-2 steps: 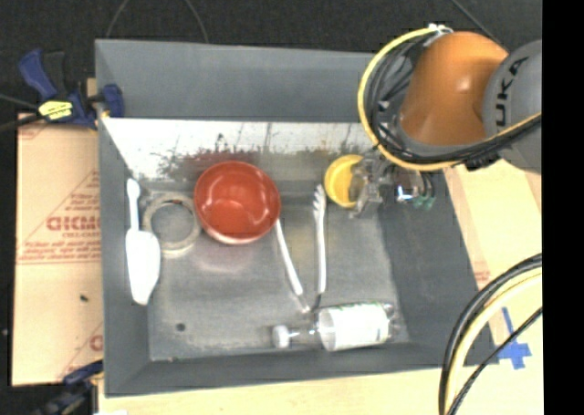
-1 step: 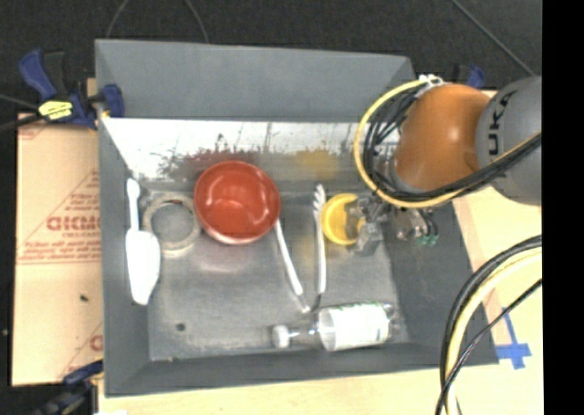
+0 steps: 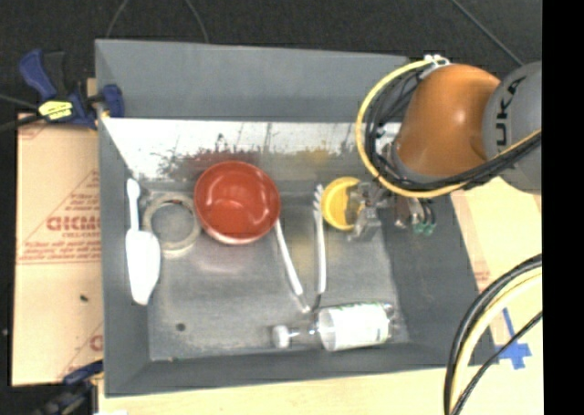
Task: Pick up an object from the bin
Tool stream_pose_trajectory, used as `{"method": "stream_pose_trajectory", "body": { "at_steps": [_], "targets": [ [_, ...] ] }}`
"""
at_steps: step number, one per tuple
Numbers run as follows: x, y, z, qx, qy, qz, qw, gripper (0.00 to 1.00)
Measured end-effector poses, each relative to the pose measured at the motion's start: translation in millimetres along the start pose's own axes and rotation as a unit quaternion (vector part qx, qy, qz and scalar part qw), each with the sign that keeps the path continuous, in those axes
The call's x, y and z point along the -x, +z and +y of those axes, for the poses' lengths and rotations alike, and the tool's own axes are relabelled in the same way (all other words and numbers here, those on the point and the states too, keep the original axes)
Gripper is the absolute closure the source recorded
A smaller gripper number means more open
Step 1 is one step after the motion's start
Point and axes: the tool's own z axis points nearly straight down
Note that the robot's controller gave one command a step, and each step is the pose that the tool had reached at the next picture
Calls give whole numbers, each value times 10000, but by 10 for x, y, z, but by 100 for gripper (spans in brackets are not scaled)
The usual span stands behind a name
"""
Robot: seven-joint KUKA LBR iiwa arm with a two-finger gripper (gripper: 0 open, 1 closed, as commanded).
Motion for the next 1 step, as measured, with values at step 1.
{"method": "stream_pose_trajectory", "body": {
  "at_steps": [1],
  "targets": [
    [-62, 605, -183, -12, 718, 114, 9974, 100]
  ]
}}
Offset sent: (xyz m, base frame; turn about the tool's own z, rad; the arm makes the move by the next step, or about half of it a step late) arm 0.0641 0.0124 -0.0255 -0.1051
